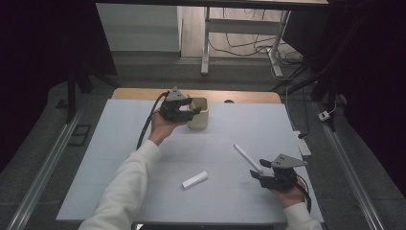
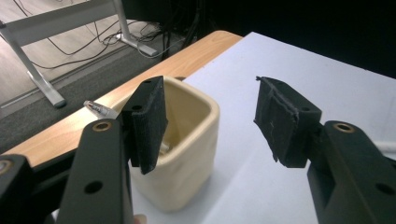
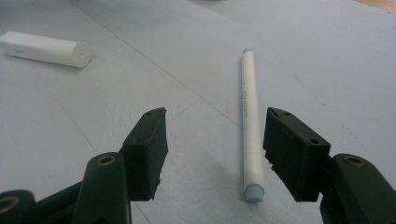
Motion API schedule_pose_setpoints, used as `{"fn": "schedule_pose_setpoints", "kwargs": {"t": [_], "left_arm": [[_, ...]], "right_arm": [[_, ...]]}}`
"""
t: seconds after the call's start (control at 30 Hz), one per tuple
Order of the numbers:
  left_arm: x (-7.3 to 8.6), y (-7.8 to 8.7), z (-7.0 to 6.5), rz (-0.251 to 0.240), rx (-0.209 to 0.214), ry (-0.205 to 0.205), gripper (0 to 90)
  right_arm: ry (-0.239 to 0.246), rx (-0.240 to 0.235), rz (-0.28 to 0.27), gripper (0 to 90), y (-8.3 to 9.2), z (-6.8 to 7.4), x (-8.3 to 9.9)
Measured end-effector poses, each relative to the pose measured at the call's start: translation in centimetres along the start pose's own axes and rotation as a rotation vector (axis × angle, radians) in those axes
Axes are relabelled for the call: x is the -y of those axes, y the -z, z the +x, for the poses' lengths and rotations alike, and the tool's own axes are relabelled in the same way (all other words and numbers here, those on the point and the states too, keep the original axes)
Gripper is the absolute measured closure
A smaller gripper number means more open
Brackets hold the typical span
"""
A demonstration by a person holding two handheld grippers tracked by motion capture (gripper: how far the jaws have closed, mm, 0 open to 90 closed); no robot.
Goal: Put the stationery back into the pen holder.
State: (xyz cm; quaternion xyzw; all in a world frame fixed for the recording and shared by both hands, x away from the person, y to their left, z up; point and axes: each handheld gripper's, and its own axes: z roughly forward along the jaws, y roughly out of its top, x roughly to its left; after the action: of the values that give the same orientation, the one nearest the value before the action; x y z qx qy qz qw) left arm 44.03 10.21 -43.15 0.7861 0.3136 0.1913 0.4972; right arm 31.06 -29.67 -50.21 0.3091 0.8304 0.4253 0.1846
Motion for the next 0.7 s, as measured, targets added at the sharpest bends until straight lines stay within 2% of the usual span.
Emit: {"fn": "schedule_pose_setpoints", "kwargs": {"t": [0.4,0.7], "left_arm": [[2.6,3.8,-1.2,0.047,0.017,-0.011,43.2],[5.1,6.3,-2.8,0.101,0.024,-0.019,43.3]], "right_arm": [[-0.006,-0.004,-0.007,39.8,0.0,0.0,0.0],[-0.001,0.002,0.001,39.8,0.0,0.1,-0.1]]}}
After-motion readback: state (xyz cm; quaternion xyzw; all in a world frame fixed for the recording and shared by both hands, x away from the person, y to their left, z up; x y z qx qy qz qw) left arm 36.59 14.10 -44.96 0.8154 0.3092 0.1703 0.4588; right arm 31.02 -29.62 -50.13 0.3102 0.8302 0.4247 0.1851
